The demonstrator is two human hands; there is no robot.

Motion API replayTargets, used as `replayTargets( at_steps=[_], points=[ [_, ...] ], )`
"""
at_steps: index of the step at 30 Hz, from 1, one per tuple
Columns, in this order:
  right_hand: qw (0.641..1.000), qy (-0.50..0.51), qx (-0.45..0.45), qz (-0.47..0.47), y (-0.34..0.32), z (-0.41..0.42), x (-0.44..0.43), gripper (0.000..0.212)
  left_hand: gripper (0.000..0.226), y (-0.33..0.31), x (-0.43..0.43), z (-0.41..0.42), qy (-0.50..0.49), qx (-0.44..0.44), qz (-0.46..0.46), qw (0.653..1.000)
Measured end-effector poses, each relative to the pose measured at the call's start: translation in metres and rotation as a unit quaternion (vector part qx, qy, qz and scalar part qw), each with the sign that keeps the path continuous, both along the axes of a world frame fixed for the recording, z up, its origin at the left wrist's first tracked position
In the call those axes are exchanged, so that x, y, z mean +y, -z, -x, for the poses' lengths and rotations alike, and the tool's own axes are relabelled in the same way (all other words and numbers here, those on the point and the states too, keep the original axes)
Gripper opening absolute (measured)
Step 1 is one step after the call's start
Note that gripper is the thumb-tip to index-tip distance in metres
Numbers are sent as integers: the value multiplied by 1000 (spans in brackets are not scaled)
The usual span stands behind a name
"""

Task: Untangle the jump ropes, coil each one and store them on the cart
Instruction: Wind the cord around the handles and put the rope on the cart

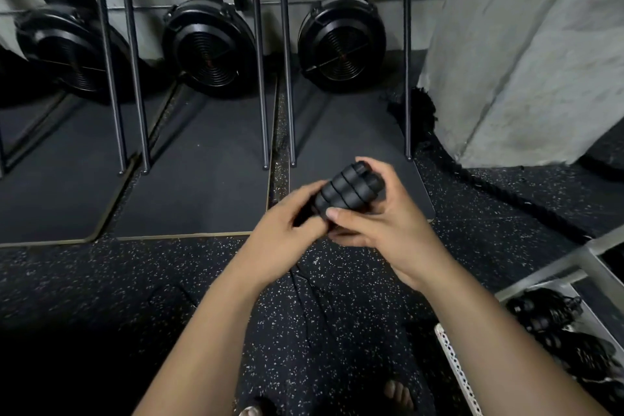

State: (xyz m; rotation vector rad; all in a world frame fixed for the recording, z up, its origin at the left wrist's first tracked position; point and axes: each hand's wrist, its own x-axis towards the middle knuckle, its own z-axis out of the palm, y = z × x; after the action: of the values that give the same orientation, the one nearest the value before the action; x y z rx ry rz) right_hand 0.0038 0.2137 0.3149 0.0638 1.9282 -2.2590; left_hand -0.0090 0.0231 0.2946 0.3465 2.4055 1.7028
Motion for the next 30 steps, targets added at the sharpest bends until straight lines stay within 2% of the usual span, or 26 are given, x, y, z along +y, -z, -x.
replayTargets(
  at_steps=[4, 6, 7, 9, 11, 14, 16, 19, 21, 22, 24, 26, 28, 30],
  points=[
    [999, 7, -22, -45, 7, -3, 8, 67, 68, 11, 6, 2, 41, 28, 102, 994],
    [994, -6, -28, -107, 14, -1, 14, 67, 67, 19, 6, 4, 53, 37, 135, 989],
    [985, -14, -25, -168, 15, 0, 18, 69, 66, 21, 5, 5, 61, 38, 150, 986],
    [940, -36, -7, -340, 13, 1, 25, 71, 64, 25, 3, 7, 72, 63, 205, 974],
    [885, -73, 28, -459, 13, -1, 27, 73, 63, 28, 4, 5, 83, 88, 263, 957],
    [828, -149, 47, -539, 17, -5, 17, 69, 59, 34, 12, 0, 97, 103, 287, 947],
    [805, -167, 55, -567, 20, -6, 12, 61, 61, 34, 12, -1, 90, 100, 270, 953],
    [821, -159, 42, -546, 14, -4, 18, 54, 84, 25, 1, 5, 44, 97, 204, 973],
    [859, -156, 26, -487, 8, -4, 26, 53, 92, 17, -10, 8, -3, 87, 158, 983],
    [882, -158, 20, -443, 5, -5, 30, 54, 89, 14, -14, 8, -31, 83, 137, 987],
    [929, -166, 4, -330, -4, -9, 35, 49, 70, 12, -17, 10, -90, 61, 90, 990],
    [958, -179, -4, -225, -11, -13, 32, 37, 47, 20, -17, 16, -140, 8, 25, 990],
    [969, -195, -3, -148, -14, -17, 25, 33, 29, 32, -14, 22, -168, -31, 14, 985],
    [973, -209, 3, -96, -15, -21, 17, 40, 19, 39, -8, 25, -169, -32, 36, 984]
  ],
)
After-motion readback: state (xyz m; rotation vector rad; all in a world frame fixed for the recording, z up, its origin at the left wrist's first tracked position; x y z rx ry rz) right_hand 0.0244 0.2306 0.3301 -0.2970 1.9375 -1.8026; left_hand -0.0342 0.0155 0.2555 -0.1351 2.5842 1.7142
